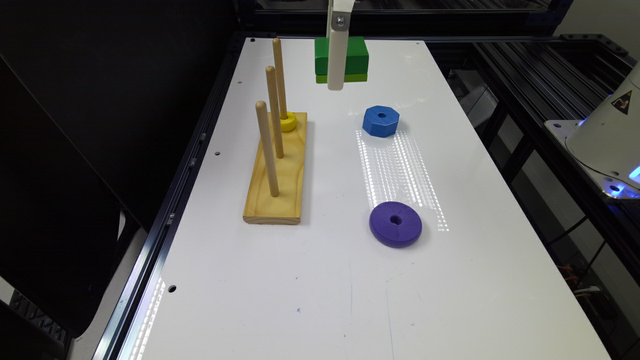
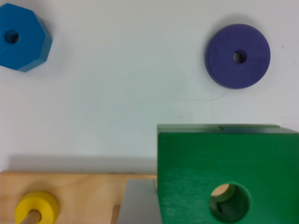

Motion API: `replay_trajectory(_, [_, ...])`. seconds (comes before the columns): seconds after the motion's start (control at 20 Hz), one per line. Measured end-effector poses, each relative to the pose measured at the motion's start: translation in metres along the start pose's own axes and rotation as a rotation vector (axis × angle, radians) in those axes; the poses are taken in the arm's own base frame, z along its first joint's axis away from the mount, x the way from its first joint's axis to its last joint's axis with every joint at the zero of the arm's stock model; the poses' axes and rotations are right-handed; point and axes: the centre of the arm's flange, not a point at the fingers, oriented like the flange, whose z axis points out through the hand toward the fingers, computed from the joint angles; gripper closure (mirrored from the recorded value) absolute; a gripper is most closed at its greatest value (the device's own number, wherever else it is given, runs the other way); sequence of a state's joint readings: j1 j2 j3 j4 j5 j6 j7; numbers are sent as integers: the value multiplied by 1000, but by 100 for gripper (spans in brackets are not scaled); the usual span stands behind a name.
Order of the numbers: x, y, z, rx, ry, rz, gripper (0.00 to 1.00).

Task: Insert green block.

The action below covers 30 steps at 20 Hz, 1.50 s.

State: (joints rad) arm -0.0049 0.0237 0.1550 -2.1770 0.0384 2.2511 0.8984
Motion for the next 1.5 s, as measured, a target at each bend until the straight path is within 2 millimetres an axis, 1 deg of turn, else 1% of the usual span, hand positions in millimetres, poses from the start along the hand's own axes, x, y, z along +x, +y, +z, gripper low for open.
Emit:
replay_trajectory(0.25, [2, -4, -1, 5, 2, -1, 100])
replay_trajectory(0.65, [21, -25, 5, 16, -1, -2, 100])
replay_trajectory(1.05, [34, -41, 6, 32, 2, -4, 100])
replay_trajectory(1.3, [47, -58, 9, 39, 0, -6, 100])
replay_trajectory(1.5, [51, -65, 9, 40, -2, -9, 100])
